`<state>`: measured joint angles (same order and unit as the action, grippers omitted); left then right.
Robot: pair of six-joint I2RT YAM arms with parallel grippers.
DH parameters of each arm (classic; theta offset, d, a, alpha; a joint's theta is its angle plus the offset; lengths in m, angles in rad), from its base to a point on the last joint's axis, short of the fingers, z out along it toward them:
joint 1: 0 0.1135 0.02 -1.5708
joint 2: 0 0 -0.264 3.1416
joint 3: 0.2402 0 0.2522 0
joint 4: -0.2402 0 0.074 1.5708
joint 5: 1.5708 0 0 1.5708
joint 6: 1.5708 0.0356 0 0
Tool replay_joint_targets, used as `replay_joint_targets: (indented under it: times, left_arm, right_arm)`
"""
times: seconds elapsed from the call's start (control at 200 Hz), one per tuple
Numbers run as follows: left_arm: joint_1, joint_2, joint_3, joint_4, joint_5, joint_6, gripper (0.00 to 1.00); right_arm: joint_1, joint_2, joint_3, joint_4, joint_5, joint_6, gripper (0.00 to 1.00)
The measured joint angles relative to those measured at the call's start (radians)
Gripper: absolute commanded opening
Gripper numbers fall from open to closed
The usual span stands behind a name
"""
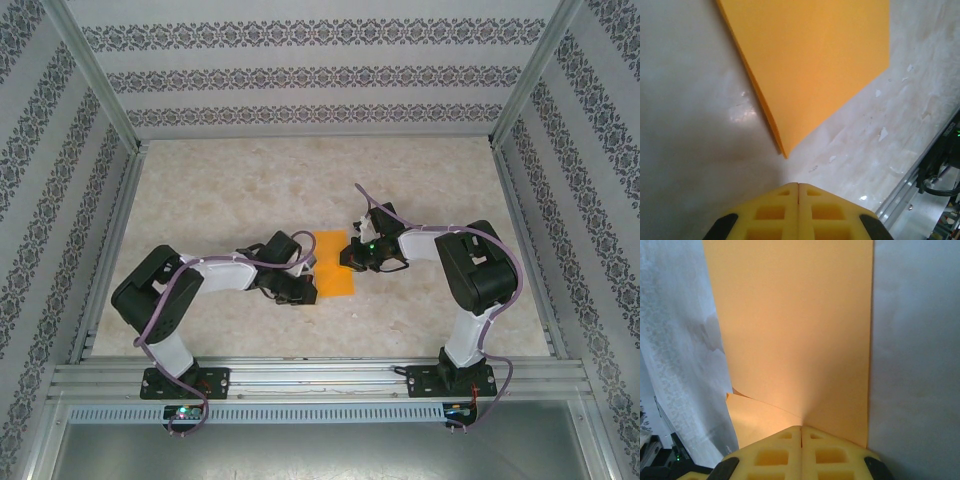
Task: Fold a paper plane with a square sheet of paper (fold left side to right side)
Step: Fold the triangle a second time at the center of the table.
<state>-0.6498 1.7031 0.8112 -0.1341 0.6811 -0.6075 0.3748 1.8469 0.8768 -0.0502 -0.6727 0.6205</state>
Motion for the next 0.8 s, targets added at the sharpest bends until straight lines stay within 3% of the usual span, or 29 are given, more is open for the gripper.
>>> replay_joint_targets:
  times: [0.185, 0.4, 0.799]
  left_arm:
    - [0.018, 0.02, 0.098, 0.002, 0.01, -0.012, 0.01]
    - [0.024, 0.164, 0.234, 0.021, 0.026, -0.011, 0.01]
    - [0.024, 0.286, 0.315, 0.028, 0.045, -0.01, 0.01]
  right_arm:
    - [0.0, 0.0, 0.0, 0.0, 0.0, 0.0, 0.0]
    - [0.001, 0.0, 0.0, 0.0, 0.0, 0.0, 0.0]
    - [0.001, 0.006, 0.006, -0.006, -0.008, 0.0, 0.0]
